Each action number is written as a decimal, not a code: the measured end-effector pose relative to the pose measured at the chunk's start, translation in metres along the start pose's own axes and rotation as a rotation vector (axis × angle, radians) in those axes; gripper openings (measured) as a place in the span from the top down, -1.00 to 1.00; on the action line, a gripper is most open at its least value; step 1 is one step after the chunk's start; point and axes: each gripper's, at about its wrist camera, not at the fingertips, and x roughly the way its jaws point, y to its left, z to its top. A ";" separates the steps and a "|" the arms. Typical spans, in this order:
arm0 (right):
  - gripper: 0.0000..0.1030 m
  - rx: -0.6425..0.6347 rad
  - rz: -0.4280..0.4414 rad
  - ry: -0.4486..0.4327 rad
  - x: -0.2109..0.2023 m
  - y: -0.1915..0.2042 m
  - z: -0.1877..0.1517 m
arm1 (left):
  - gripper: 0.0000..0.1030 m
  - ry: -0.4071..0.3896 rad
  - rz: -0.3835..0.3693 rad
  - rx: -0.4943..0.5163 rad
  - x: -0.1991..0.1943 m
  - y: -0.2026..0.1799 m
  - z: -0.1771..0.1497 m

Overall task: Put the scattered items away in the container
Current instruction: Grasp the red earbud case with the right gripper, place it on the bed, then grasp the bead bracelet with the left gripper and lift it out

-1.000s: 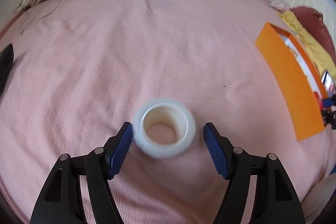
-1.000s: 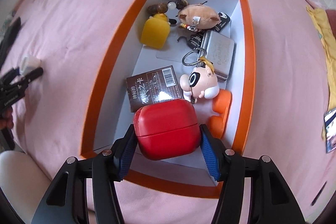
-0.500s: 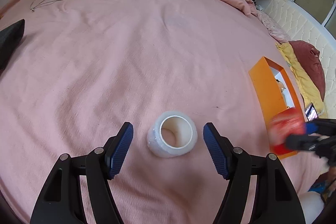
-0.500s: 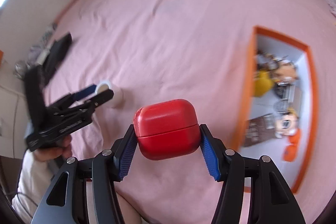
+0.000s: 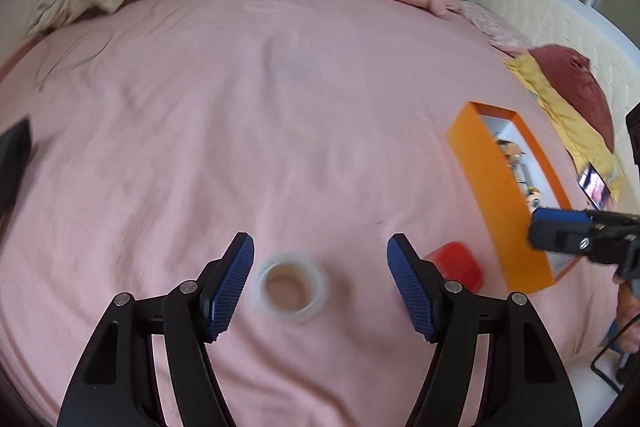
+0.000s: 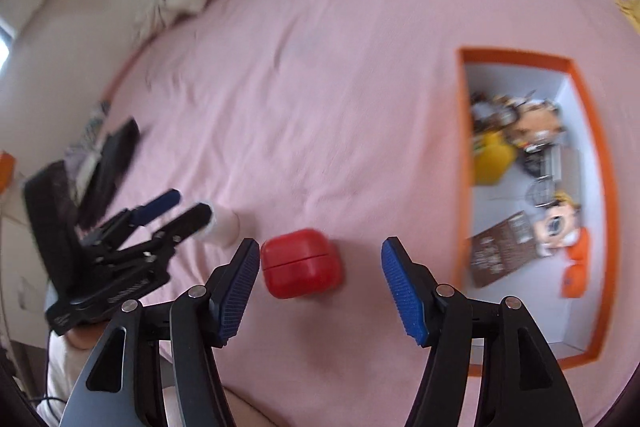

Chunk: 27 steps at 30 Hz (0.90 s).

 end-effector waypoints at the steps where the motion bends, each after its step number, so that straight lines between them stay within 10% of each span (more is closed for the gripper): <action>1: -0.23 0.014 0.002 -0.024 -0.006 -0.006 0.000 | -0.35 -0.005 -0.015 0.034 0.002 -0.011 0.009; 13: 0.10 -0.191 -0.164 0.096 0.006 -0.079 0.011 | -0.35 0.073 -0.213 0.376 0.058 -0.160 0.108; 22: 0.21 -0.251 -0.218 0.137 0.045 -0.086 0.016 | -0.35 0.226 -0.224 0.509 0.114 -0.209 0.111; 27: 0.20 -0.364 -0.313 0.047 0.053 -0.076 0.006 | 0.08 0.238 -0.155 0.654 0.132 -0.218 0.096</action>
